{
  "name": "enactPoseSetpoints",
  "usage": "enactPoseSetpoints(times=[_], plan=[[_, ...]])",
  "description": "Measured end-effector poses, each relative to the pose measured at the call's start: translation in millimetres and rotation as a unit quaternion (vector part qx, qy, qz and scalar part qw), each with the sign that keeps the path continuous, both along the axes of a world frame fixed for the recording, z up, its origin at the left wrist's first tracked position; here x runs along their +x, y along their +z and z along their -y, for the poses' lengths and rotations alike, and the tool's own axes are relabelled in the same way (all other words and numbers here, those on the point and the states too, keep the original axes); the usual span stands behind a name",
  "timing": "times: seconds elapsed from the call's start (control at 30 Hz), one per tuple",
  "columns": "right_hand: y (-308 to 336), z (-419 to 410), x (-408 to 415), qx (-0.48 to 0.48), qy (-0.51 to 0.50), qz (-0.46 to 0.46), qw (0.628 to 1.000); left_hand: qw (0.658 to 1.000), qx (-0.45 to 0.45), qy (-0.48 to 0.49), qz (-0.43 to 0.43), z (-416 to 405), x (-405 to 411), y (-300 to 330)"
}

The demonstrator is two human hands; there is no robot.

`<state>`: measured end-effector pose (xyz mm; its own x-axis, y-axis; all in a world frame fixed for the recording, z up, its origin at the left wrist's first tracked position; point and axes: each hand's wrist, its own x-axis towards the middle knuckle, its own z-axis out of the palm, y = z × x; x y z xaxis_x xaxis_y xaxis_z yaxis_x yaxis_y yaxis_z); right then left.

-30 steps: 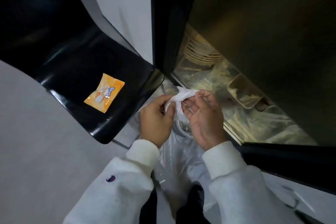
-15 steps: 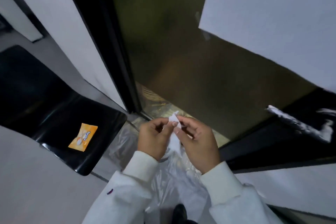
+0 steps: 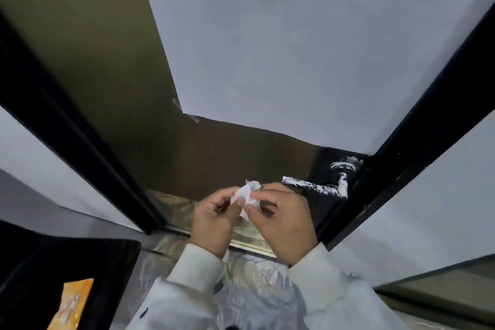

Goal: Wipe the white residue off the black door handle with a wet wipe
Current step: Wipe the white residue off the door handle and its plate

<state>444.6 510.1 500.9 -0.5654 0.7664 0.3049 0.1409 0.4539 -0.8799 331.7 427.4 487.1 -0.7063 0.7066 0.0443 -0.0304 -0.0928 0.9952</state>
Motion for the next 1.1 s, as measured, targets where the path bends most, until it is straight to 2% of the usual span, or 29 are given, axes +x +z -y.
enactPoseSetpoints(times=[0.1,0.13,0.2,0.27,0.4,0.47,0.57,0.63,0.7,0.8,0.87,0.93,1.0,1.1], plan=[[10.1,-7.6,-0.7,0.104,-0.01,0.045,0.993,0.977,0.022,-0.078,0.196,-13.2,-4.0,13.7],[12.5,-11.3,-0.4,0.125,-0.023,0.051,0.991,0.966,0.02,-0.109,0.232,-17.4,-6.1,18.6],[16.3,-18.8,2.3,0.147,-0.042,0.055,0.987,0.962,0.015,-0.151,0.228,-28.4,-12.4,22.5],[19.7,-25.5,6.6,0.163,-0.033,0.058,0.984,0.974,0.007,-0.141,0.179,-41.3,-18.1,20.3],[27.8,-46.9,26.8,0.129,-0.049,0.026,0.99,0.995,-0.053,-0.088,0.009,-63.8,-21.4,18.4],[29.2,-62.5,40.1,0.113,-0.083,0.007,0.99,0.994,-0.076,-0.051,-0.056,-74.8,-24.6,19.9],[32.9,-78.2,63.5,0.107,-0.084,0.011,0.991,0.988,-0.101,-0.03,-0.109,-88.4,-23.6,25.1],[34.1,-85.1,75.7,0.108,-0.076,0.021,0.991,0.955,-0.151,-0.001,-0.256,-94.8,-19.5,29.6],[32.8,-91.0,84.5,0.107,-0.072,0.019,0.991,0.909,-0.139,-0.015,-0.393,-100.6,-12.0,34.2],[31.7,-98.7,88.8,0.112,-0.055,0.012,0.992,0.867,-0.107,-0.132,-0.469,-110.2,-3.3,25.5],[31.6,-102.8,91.8,0.115,-0.039,0.01,0.993,0.864,-0.152,-0.177,-0.446,-112.0,2.4,17.4],[32.1,-103.9,92.7,0.115,-0.028,0.01,0.993,0.891,-0.173,-0.178,-0.379,-107.2,3.3,8.8],[32.2,-105.1,96.1,0.116,-0.021,0.005,0.993,0.927,-0.161,-0.172,-0.292,-105.1,3.4,0.0],[30.7,-106.7,99.9,0.11,-0.012,-0.006,0.994,0.961,-0.147,-0.168,-0.161,-105.3,6.8,-4.9]])
